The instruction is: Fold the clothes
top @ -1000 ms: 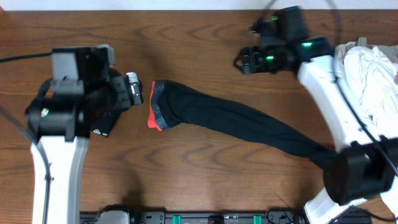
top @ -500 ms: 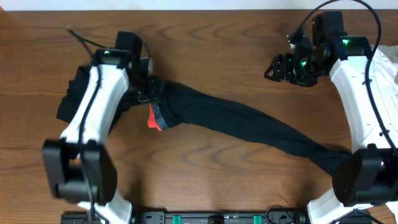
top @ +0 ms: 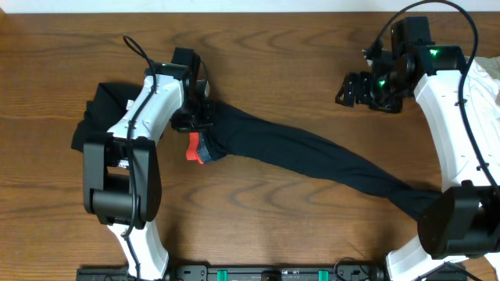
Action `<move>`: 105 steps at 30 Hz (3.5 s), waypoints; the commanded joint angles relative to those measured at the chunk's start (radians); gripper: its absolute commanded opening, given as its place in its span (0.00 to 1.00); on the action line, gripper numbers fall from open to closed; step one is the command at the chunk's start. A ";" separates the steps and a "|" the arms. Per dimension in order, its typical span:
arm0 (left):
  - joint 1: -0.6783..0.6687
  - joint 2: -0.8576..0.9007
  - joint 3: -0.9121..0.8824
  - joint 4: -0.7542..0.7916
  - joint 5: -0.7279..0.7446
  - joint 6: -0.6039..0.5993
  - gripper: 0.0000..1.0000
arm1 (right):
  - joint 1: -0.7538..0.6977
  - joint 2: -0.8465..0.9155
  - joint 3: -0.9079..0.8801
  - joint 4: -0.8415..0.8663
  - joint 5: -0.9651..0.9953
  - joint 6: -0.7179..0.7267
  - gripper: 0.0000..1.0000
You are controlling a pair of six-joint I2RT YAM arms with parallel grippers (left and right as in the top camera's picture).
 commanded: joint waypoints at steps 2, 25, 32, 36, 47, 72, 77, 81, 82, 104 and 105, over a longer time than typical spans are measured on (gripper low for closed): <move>0.019 -0.079 0.032 -0.018 0.005 0.013 0.06 | -0.018 -0.004 0.001 -0.022 0.172 0.039 0.88; -0.137 -0.654 0.179 0.059 0.010 0.051 0.06 | 0.140 -0.004 0.001 0.266 -0.489 -0.243 0.73; -0.191 -0.660 0.179 0.049 0.010 0.081 0.06 | 0.218 -0.004 0.001 0.423 -0.619 -0.243 0.72; -0.211 -0.671 0.179 0.048 0.010 0.081 0.06 | 0.245 -0.004 0.001 0.502 -0.766 -0.243 0.73; -0.249 -0.694 0.222 0.111 0.009 0.081 0.06 | 0.371 -0.004 0.001 0.506 -0.835 -0.471 0.91; -0.249 -0.728 0.383 0.020 -0.185 0.129 0.43 | 0.132 -0.283 0.004 1.191 -0.840 0.234 0.01; -0.249 -0.710 0.383 -0.016 -0.143 0.129 0.58 | 0.131 -0.309 0.004 1.384 -0.926 0.344 0.01; -0.249 -0.683 0.383 -0.037 -0.124 0.129 0.65 | 0.131 -0.309 0.004 1.703 -0.994 0.578 0.01; -0.249 -0.677 0.383 -0.037 -0.104 0.129 0.66 | 0.131 -0.309 0.004 1.775 -0.997 0.631 0.01; -0.249 -0.643 0.383 -0.047 0.159 0.133 0.84 | 0.116 -0.309 0.037 1.975 -0.908 0.740 0.01; -0.249 -0.645 0.383 -0.047 0.159 0.133 0.85 | 0.111 -0.309 0.037 1.975 -0.898 0.739 0.01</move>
